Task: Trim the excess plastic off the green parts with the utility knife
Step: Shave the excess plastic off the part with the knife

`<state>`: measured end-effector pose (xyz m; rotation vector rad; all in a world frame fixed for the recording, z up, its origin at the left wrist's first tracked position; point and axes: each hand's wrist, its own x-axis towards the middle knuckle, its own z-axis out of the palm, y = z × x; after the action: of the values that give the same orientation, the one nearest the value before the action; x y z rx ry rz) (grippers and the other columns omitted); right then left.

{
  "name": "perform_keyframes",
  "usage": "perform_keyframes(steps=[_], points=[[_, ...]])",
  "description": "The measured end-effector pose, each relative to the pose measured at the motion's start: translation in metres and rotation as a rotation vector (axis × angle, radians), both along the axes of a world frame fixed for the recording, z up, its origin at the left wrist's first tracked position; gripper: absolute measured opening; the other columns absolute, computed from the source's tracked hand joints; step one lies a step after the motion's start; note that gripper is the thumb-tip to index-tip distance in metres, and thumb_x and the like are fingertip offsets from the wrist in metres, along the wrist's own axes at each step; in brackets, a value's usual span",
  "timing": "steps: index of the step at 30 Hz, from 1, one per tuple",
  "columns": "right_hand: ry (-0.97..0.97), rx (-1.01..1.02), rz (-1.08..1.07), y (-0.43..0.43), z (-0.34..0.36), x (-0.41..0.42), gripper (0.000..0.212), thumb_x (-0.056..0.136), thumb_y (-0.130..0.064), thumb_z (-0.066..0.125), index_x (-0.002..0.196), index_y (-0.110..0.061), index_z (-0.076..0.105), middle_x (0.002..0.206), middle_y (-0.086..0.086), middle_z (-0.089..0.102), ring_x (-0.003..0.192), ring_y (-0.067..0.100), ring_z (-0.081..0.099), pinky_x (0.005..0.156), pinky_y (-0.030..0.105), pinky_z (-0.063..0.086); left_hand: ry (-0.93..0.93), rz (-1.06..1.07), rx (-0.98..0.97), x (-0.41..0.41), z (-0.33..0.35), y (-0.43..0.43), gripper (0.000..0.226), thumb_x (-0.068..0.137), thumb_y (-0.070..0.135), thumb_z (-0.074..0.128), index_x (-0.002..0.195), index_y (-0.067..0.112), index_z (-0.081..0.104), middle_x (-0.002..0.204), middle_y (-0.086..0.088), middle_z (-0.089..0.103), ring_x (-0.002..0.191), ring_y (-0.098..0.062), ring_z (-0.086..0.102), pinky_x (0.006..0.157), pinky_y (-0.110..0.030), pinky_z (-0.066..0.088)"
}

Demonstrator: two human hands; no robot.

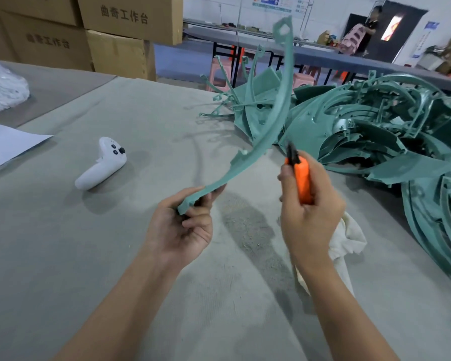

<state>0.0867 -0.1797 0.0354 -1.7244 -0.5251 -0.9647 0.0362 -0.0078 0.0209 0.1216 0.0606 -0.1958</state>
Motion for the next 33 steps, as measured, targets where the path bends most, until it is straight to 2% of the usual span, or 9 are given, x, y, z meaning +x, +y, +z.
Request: perform_keyframes(steps=[2,6,11,16,20,23,27,31,33], points=[[0.004,0.024,-0.054,-0.007,0.000,0.005,0.028,0.098,-0.028,0.058,0.115,-0.008,0.066,0.088,0.002,0.068,0.069,0.019,0.063,0.062,0.039,0.051,-0.035,-0.073,-0.022,0.000,-0.001,-0.003,0.092,0.040,-0.023,0.081,0.123,-0.001,0.048,0.069,-0.021,0.068,0.030,-0.009,0.050,0.026,-0.017,0.034],[-0.016,0.006,-0.091,-0.013,0.003,0.009,0.029,0.099,-0.030,0.056,0.112,-0.005,0.067,0.084,-0.006,0.064,0.066,0.006,0.055,0.063,0.020,0.040,-0.034,-0.102,-0.012,0.000,0.002,-0.006,0.094,0.037,-0.023,0.083,0.123,-0.003,0.048,0.062,-0.018,0.066,0.029,-0.008,0.049,0.026,-0.017,0.034],[-0.025,0.036,-0.097,-0.013,0.004,0.008,0.027,0.099,-0.026,0.058,0.114,-0.005,0.066,0.083,0.000,0.065,0.067,0.014,0.059,0.063,0.024,0.043,-0.019,-0.107,0.014,0.000,0.002,-0.006,0.105,0.039,-0.022,0.083,0.129,0.009,0.039,0.066,-0.021,0.068,0.029,-0.009,0.050,0.026,-0.017,0.034],[-0.072,-0.044,-0.131,-0.010,0.005,0.006,0.025,0.097,-0.021,0.061,0.113,-0.003,0.068,0.088,-0.004,0.063,0.074,-0.008,0.049,0.073,0.007,0.036,-0.012,-0.103,0.002,-0.001,0.002,-0.007,0.100,0.038,-0.023,0.082,0.126,0.003,0.044,0.066,-0.020,0.068,0.029,-0.009,0.050,0.026,-0.017,0.034],[-0.127,-0.128,-0.094,-0.004,0.002,0.000,0.024,0.095,-0.017,0.063,0.114,-0.002,0.068,0.097,0.003,0.070,0.083,0.007,0.061,0.077,0.011,0.042,0.035,-0.075,-0.014,-0.002,0.001,-0.005,0.087,0.049,-0.019,0.075,0.127,0.002,0.045,0.067,-0.022,0.068,0.030,-0.010,0.052,0.026,-0.017,0.035],[-0.160,-0.207,-0.079,0.002,-0.002,-0.005,0.024,0.095,-0.016,0.064,0.115,-0.003,0.068,0.090,0.009,0.071,0.073,0.014,0.060,0.064,0.019,0.045,0.089,0.001,-0.005,0.000,0.002,-0.003,0.077,0.055,-0.010,0.064,0.128,0.004,0.044,0.065,-0.018,0.068,0.029,-0.006,0.048,0.026,-0.014,0.032],[-0.164,-0.263,-0.049,0.013,-0.011,-0.015,0.025,0.096,-0.020,0.062,0.115,-0.005,0.069,0.088,0.006,0.069,0.070,0.018,0.061,0.061,0.032,0.049,0.028,0.103,-0.038,0.000,0.003,-0.003,0.094,0.034,-0.020,0.080,0.121,0.000,0.050,0.073,-0.018,0.067,0.030,-0.007,0.047,0.027,-0.015,0.032],[-0.169,-0.297,0.016,0.025,-0.019,-0.028,0.025,0.096,-0.021,0.063,0.117,-0.008,0.068,0.084,0.005,0.066,0.065,0.019,0.060,0.053,0.037,0.050,0.061,0.164,-0.066,0.000,0.002,-0.005,0.047,0.049,-0.011,0.067,0.097,-0.010,0.064,0.088,-0.019,0.068,0.031,-0.004,0.046,0.028,-0.014,0.032],[-0.190,-0.321,0.044,0.031,-0.024,-0.034,0.026,0.095,-0.021,0.064,0.118,-0.009,0.068,0.082,0.004,0.065,0.064,0.018,0.059,0.052,0.036,0.050,0.077,0.182,-0.066,0.001,0.001,-0.005,0.039,0.052,-0.007,0.063,0.090,-0.015,0.069,0.092,-0.017,0.067,0.034,-0.003,0.049,0.030,-0.012,0.033]])
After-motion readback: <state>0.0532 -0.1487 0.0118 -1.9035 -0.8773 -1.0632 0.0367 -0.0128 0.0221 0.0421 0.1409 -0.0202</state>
